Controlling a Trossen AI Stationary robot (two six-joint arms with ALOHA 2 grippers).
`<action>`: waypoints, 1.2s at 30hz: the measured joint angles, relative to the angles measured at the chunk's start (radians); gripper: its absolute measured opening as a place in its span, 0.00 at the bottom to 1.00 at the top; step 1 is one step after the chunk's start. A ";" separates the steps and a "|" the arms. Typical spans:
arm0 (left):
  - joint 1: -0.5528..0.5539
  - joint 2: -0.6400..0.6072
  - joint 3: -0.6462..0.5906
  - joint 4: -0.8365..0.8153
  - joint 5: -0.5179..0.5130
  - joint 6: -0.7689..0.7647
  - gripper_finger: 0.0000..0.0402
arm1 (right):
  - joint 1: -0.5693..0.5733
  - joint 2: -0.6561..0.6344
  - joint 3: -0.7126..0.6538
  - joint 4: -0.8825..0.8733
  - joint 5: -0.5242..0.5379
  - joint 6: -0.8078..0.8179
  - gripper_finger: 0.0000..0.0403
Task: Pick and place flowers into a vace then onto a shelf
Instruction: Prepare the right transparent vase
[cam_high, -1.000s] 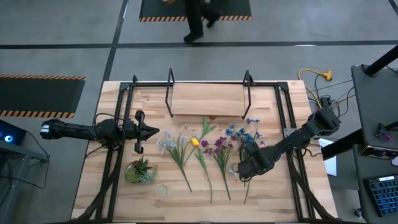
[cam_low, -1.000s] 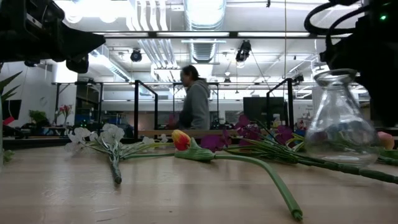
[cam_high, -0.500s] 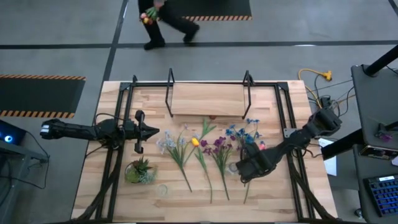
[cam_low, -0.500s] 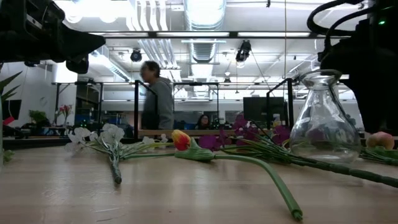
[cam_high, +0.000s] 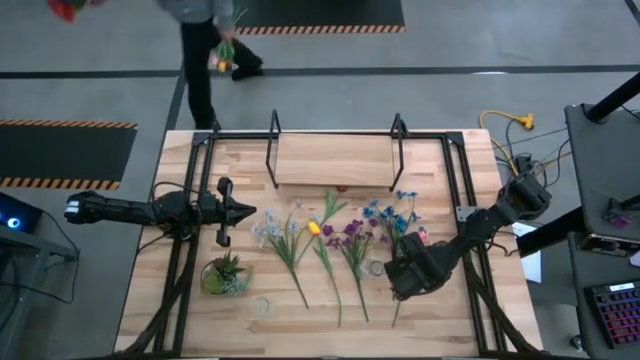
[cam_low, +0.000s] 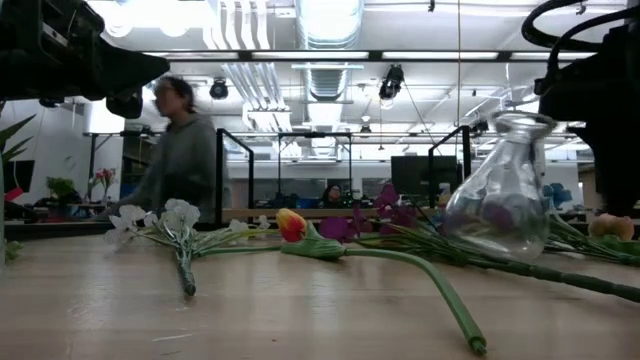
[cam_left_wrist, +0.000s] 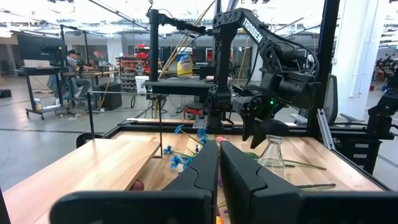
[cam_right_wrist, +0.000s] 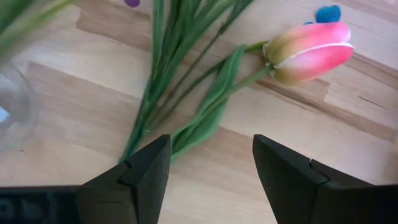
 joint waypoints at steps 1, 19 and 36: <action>0.000 0.000 0.000 0.000 0.000 0.000 0.00 | 0.000 -0.002 0.000 0.000 0.001 -0.005 0.54; 0.000 0.000 0.000 0.000 0.000 0.000 0.00 | 0.000 -0.118 0.005 0.005 0.014 -0.012 0.54; 0.000 0.000 0.000 0.000 0.000 0.000 0.00 | 0.043 -0.151 0.097 0.036 0.303 -0.178 0.54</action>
